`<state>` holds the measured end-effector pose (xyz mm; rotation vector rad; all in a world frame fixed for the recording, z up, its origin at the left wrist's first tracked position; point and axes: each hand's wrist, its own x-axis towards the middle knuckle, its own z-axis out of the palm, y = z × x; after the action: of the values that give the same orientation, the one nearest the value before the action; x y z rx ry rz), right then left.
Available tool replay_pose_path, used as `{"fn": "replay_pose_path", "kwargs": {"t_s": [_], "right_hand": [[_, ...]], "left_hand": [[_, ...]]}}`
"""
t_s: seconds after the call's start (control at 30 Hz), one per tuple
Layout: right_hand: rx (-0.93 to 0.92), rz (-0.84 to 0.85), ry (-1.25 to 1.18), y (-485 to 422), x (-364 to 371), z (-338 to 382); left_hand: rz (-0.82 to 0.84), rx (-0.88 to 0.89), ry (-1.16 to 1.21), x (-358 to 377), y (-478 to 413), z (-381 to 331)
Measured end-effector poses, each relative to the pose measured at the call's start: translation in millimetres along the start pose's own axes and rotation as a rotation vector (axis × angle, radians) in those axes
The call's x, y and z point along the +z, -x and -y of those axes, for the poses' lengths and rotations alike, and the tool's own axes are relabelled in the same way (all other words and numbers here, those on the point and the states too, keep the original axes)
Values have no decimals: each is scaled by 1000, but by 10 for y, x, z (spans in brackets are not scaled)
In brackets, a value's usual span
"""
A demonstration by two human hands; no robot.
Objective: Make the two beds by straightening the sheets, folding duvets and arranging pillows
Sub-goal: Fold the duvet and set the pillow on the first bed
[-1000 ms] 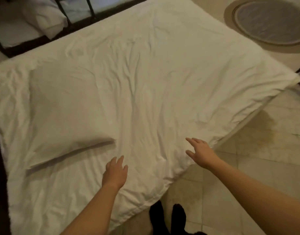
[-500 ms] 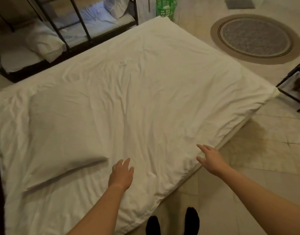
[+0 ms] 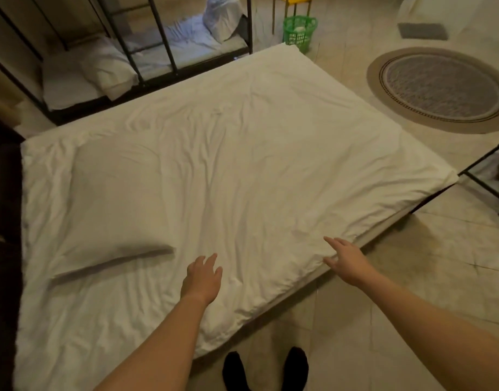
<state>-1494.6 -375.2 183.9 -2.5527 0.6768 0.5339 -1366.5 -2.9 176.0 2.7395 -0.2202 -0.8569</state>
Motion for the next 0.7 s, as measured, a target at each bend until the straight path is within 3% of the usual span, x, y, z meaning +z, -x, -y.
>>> {"fn": "replay_pose_path", "kwargs": {"t_s": [0.43,0.7], "right_hand": [[-17,-41,-43,172,-805,-625],[37,-80,-100,-166,-1296,-1386]], "left_hand": [[-63,52,-16,-132,318,-1013],[-48,159,-98,-148,-335,-2114]]}}
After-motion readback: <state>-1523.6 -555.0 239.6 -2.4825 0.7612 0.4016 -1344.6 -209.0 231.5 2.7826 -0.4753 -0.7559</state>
